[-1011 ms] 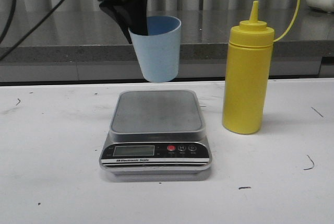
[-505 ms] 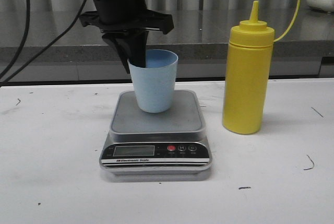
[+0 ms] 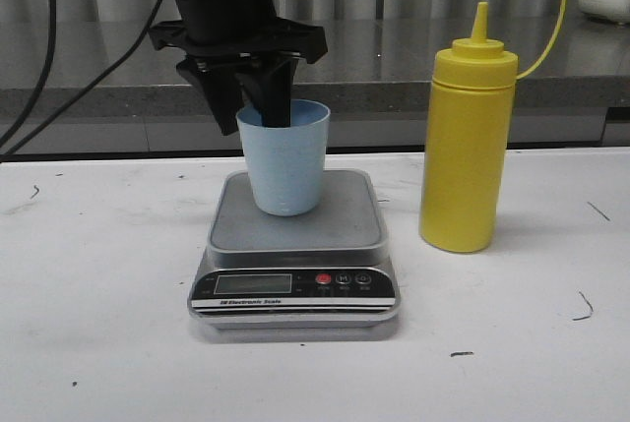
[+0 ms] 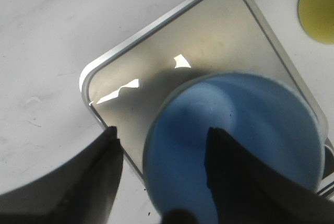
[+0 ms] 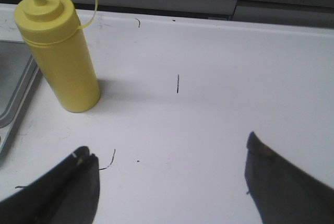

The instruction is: Pour seasoning into cup on scale with both arms

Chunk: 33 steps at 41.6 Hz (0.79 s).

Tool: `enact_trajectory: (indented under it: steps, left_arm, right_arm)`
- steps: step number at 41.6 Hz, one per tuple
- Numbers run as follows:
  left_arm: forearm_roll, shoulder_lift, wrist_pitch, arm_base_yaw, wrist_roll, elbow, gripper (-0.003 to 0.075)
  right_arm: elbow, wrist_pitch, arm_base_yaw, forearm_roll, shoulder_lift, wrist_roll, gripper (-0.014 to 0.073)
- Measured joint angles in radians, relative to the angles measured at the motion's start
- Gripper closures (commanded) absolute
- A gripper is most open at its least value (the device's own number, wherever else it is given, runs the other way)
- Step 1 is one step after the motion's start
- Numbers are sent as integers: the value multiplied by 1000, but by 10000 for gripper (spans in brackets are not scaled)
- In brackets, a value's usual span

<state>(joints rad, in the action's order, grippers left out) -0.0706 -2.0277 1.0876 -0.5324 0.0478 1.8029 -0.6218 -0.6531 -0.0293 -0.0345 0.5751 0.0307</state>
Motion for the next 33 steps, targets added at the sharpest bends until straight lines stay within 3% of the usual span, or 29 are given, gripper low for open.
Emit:
enact_trajectory:
  steps: [17,33]
  left_arm:
    - [13,302,34,0,-11,-45,331]
    - [133,749,-7,0,-125,-366,331]
  right_arm:
    - [0,0,0,0,0,0,4]
    - [0,0,0,0,0,0,4]
